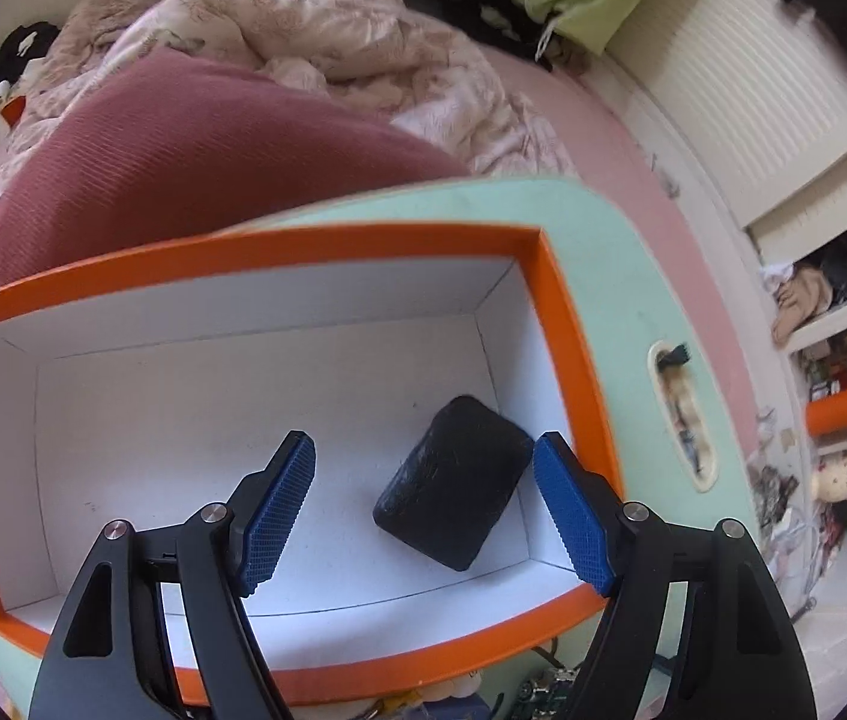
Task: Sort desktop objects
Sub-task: 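Reach into the box and grasp the black cube with the left gripper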
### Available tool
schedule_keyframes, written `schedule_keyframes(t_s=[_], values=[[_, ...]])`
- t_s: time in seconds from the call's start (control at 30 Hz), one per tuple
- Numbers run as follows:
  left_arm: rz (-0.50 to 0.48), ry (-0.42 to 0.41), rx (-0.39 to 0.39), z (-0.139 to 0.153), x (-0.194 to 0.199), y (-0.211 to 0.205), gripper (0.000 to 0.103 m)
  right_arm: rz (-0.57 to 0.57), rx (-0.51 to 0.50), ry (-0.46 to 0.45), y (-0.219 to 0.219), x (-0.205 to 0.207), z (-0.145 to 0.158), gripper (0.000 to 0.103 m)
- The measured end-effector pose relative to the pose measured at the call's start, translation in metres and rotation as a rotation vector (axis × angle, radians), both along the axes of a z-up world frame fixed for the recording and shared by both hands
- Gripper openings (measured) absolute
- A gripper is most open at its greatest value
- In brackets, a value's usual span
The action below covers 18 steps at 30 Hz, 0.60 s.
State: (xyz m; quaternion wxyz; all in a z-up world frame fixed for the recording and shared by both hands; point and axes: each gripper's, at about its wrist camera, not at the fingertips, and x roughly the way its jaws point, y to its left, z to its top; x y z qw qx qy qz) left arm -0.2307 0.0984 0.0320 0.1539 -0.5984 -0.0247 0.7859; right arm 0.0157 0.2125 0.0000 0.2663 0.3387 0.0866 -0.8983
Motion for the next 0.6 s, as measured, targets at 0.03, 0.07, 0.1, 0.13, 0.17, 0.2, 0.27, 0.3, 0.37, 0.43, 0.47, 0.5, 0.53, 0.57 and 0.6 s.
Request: schedule_keyframes(t_s=[0.03, 0.07, 0.1, 0.13, 0.17, 0.2, 0.27, 0.3, 0.37, 0.43, 0.47, 0.5, 0.53, 0.57, 0.6], values=[[-0.011, -0.016, -0.006, -0.004, -0.002, 0.003, 0.076, 0.0, 0.0, 0.0, 0.0, 0.0, 0.0, 0.103], [-0.016, -0.025, 0.002, -0.007, -0.003, 0.003, 0.076, 0.002, -0.001, 0.001, 0.0, 0.0, 0.0, 0.103], [-0.014, -0.023, 0.018, -0.008, -0.004, 0.002, 0.076, 0.004, -0.001, 0.0, 0.0, 0.0, 0.0, 0.103], [-0.014, -0.022, 0.023, -0.009, -0.004, 0.001, 0.076, 0.004, -0.002, 0.0, 0.0, 0.0, 0.0, 0.103], [-0.013, -0.02, 0.025, -0.01, -0.004, 0.0, 0.074, 0.004, -0.002, 0.001, 0.0, 0.0, 0.0, 0.103], [-0.011, -0.005, 0.017, -0.01, -0.004, -0.001, 0.07, 0.004, -0.001, 0.0, 0.0, 0.0, 0.0, 0.103], [0.001, 0.008, -0.025, -0.01, -0.003, -0.006, 0.049, 0.004, -0.002, 0.0, 0.001, 0.0, -0.001, 0.103], [0.014, 0.011, -0.041, -0.009, -0.002, -0.01, 0.048, 0.005, -0.002, 0.001, 0.001, 0.0, -0.001, 0.103], [0.033, 0.007, -0.059, -0.01, -0.002, -0.017, 0.047, 0.005, -0.001, 0.002, 0.0, 0.0, 0.0, 0.103], [0.026, 0.025, -0.064, -0.009, 0.0, -0.02, 0.047, 0.005, -0.002, 0.002, 0.0, -0.001, 0.0, 0.103], [0.026, 0.032, -0.062, -0.009, -0.001, -0.022, 0.047, 0.005, -0.001, 0.002, 0.0, -0.001, 0.0, 0.103], [0.031, 0.039, -0.061, -0.008, 0.0, -0.023, 0.047, 0.005, -0.001, 0.003, 0.0, -0.001, 0.0, 0.103], [0.044, 0.046, -0.066, -0.008, 0.002, -0.025, 0.047, 0.005, -0.001, 0.002, 0.0, -0.001, 0.0, 0.103], [0.054, 0.057, -0.067, -0.006, 0.004, -0.028, 0.046, 0.005, -0.002, 0.002, 0.0, -0.001, 0.0, 0.103], [0.059, 0.076, -0.057, -0.002, 0.006, -0.03, 0.045, 0.005, -0.002, 0.002, 0.0, -0.001, -0.001, 0.103]])
